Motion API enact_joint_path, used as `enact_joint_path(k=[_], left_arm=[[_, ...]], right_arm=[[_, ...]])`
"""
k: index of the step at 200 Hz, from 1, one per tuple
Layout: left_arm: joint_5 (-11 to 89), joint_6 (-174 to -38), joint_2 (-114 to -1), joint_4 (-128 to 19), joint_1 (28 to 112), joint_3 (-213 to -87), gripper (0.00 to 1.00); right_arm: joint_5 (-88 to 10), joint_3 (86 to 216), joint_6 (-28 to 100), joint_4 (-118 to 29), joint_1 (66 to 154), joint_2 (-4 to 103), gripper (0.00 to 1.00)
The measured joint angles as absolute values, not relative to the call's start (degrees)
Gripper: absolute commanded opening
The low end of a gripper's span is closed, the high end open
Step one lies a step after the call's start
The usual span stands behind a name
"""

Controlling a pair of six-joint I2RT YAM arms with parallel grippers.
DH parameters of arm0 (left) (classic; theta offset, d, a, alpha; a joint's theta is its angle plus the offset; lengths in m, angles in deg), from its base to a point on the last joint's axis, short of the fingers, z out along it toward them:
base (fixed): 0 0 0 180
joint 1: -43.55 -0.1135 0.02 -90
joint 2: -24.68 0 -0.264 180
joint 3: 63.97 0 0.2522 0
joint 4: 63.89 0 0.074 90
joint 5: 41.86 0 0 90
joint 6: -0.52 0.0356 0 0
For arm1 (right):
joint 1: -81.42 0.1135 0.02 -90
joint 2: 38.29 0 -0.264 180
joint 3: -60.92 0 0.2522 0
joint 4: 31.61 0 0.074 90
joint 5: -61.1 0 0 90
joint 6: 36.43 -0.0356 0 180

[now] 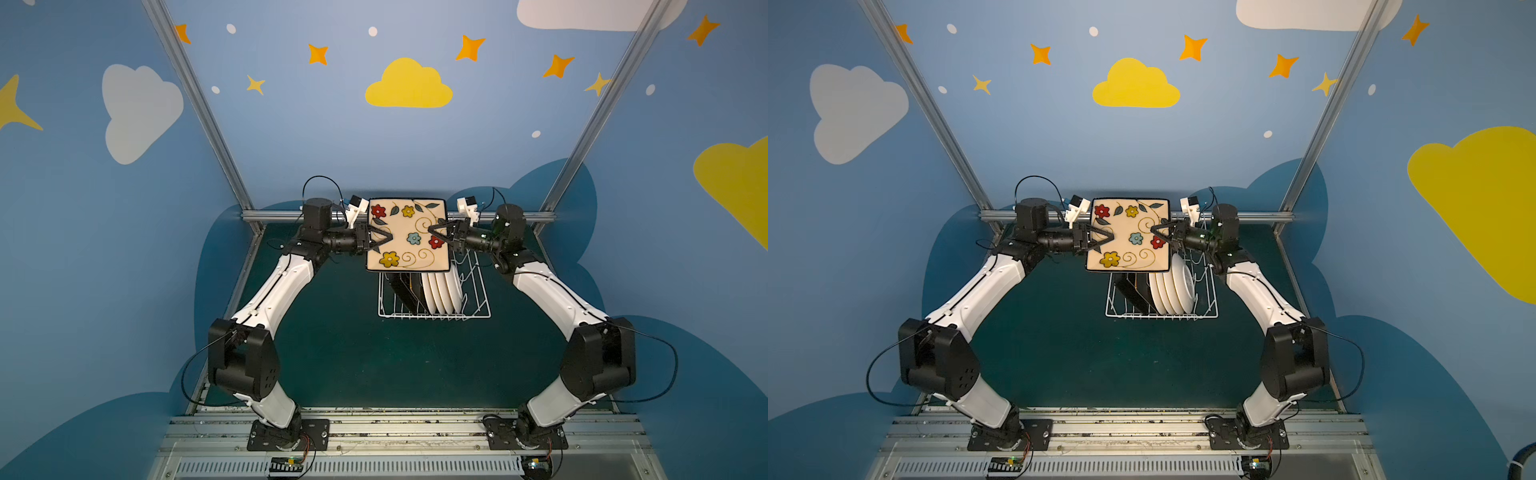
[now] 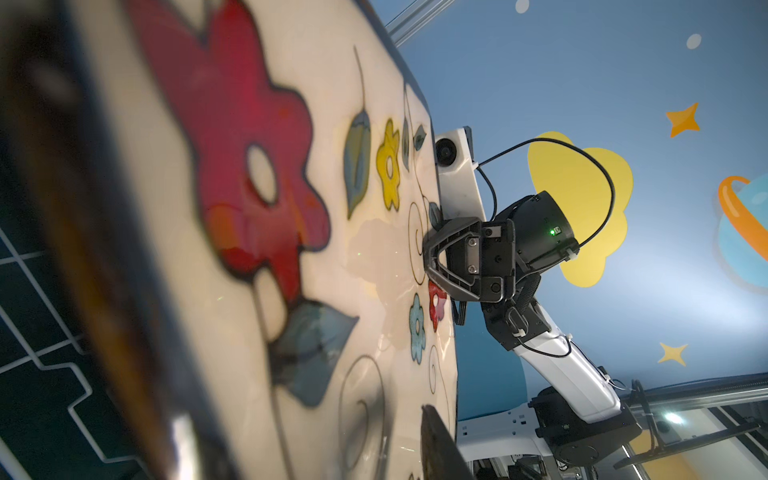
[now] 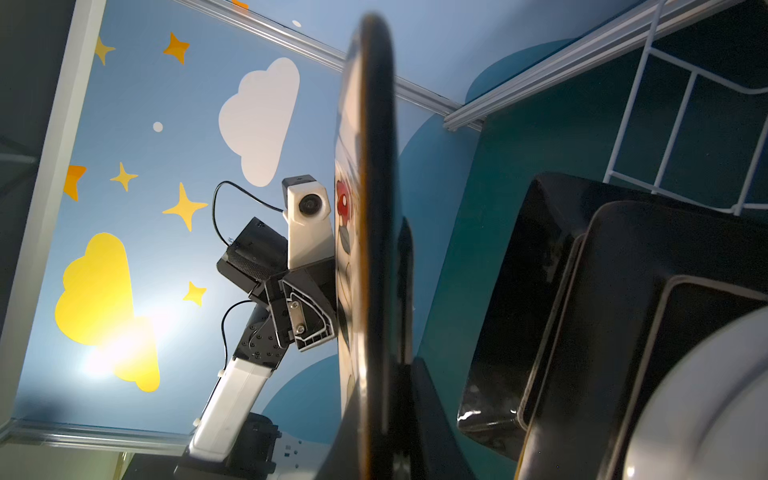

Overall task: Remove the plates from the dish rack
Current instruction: 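Hold the flowered plate level with both grippers above the rack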

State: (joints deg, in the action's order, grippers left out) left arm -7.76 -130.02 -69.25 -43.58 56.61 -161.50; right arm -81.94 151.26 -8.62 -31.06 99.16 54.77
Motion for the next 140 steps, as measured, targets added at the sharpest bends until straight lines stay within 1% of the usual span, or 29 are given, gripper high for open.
enact_joint_path(k=[44, 63, 112, 140], left_arm=[[-8.15, -131.17, -69.25, -43.93, 56.39, -160.73, 0.13], [-8.85, -131.96, -69.25, -44.21, 56.06, -160.73, 0.03], [-9.11, -133.27, -69.25, -44.17, 55.69, -160.62, 0.03], [-9.48, -133.93, -69.25, -44.17, 55.41, -160.47, 0.03]], right_arm=[[-82.61, 151.26, -8.95, -30.25, 99.25, 55.14, 0.00], [-83.03, 151.26, -8.82, -29.84, 99.27, 55.47, 0.00], [-83.18, 151.21, -8.54, -29.79, 99.40, 55.60, 0.00], [-83.03, 151.17, -8.12, -30.12, 99.60, 55.60, 0.07]])
